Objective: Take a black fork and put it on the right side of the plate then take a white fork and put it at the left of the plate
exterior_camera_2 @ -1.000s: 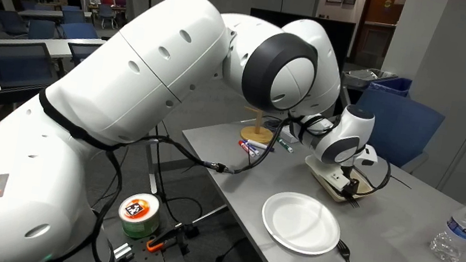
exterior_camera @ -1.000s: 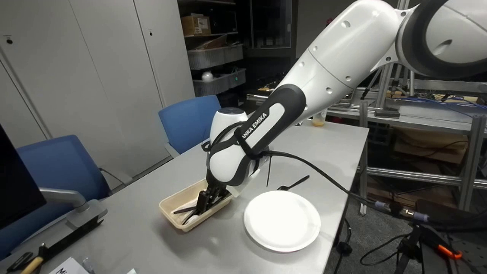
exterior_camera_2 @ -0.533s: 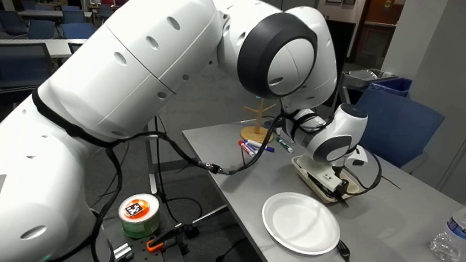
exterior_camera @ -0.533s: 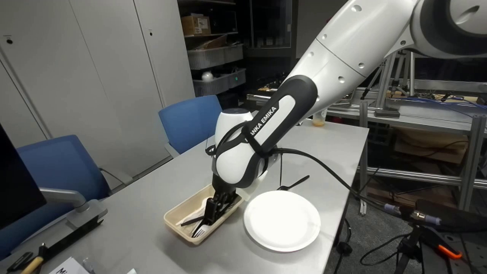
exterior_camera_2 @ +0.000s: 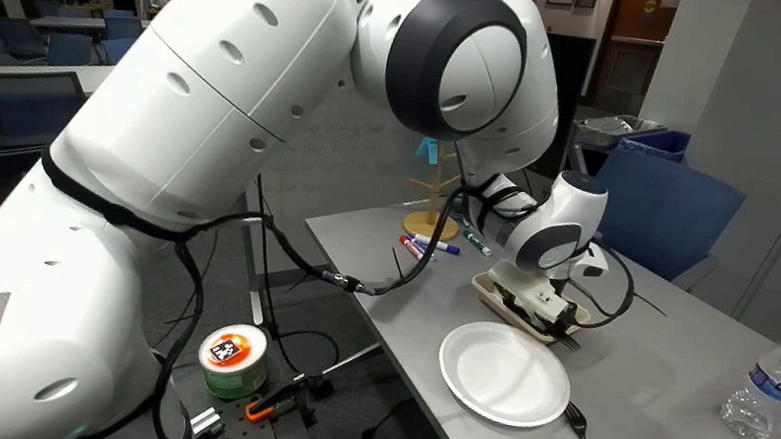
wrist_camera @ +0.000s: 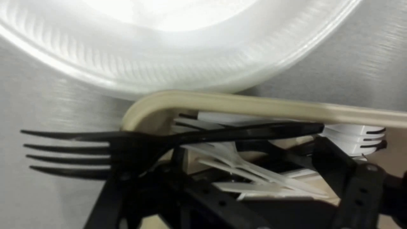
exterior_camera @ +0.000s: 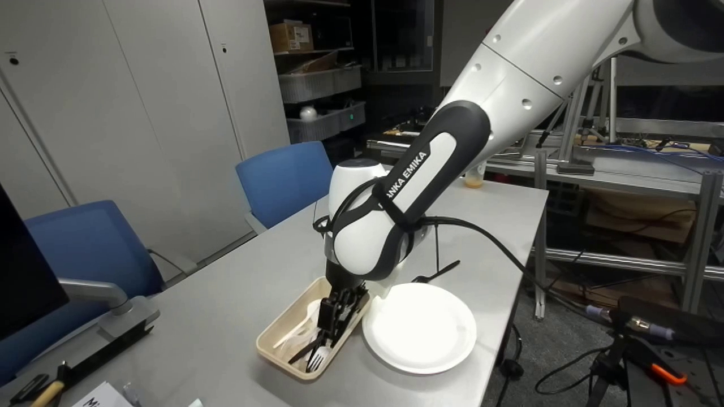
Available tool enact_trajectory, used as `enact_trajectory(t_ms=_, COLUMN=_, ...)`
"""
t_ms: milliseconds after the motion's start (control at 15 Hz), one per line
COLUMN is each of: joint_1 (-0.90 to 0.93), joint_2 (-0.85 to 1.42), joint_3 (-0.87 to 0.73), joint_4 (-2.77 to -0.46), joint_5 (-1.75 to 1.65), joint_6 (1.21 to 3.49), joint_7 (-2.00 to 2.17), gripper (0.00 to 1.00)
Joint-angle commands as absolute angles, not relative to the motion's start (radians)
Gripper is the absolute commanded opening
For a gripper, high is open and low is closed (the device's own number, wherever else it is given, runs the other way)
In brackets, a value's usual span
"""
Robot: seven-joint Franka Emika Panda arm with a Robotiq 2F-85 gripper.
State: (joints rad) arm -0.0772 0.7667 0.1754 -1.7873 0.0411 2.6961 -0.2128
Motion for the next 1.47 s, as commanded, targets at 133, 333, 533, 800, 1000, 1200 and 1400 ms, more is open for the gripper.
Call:
enact_trajectory(t_ms=133, joint_1=-0.041, joint_2=0.694, joint_3=0.133, joint_4=-1.857, joint_5=-0.018, joint_6=2.787, joint_7=-0.226, gripper=1.00)
enact_trajectory(t_ms=333, joint_1=-0.038, joint_2=0.696, joint_3=0.145, joint_4=-1.851, joint_5=-0.021, joint_6=2.798, joint_7=-0.225, gripper=1.00)
enact_trajectory(t_ms=533, joint_1=-0.028, joint_2=0.705, joint_3=0.144, joint_4=-1.847, joint_5=-0.021, joint_6=2.788, joint_7=-0.221, gripper=0.97)
enact_trajectory(t_ms=800, joint_1=-0.018, joint_2=0.712, joint_3=0.139, joint_4=-1.845, joint_5=-0.024, joint_6=2.787, joint_7=-0.219, gripper=0.87)
enact_trajectory(t_ms=1000, joint_1=-0.020, joint_2=0.719, joint_3=0.143, joint_4=-1.836, joint_5=-0.020, joint_6=2.782, joint_7=-0.221, gripper=0.51)
enact_trajectory(t_ms=1200, joint_1=-0.017, joint_2=0.723, joint_3=0.141, joint_4=-1.831, joint_5=-0.022, joint_6=2.778, joint_7=-0.219, gripper=0.29)
enact_trajectory(t_ms=1400, joint_1=-0.023, joint_2=0.726, joint_3=0.145, joint_4=-1.827, joint_5=-0.018, joint_6=2.770, joint_7=-0.222, gripper=0.06)
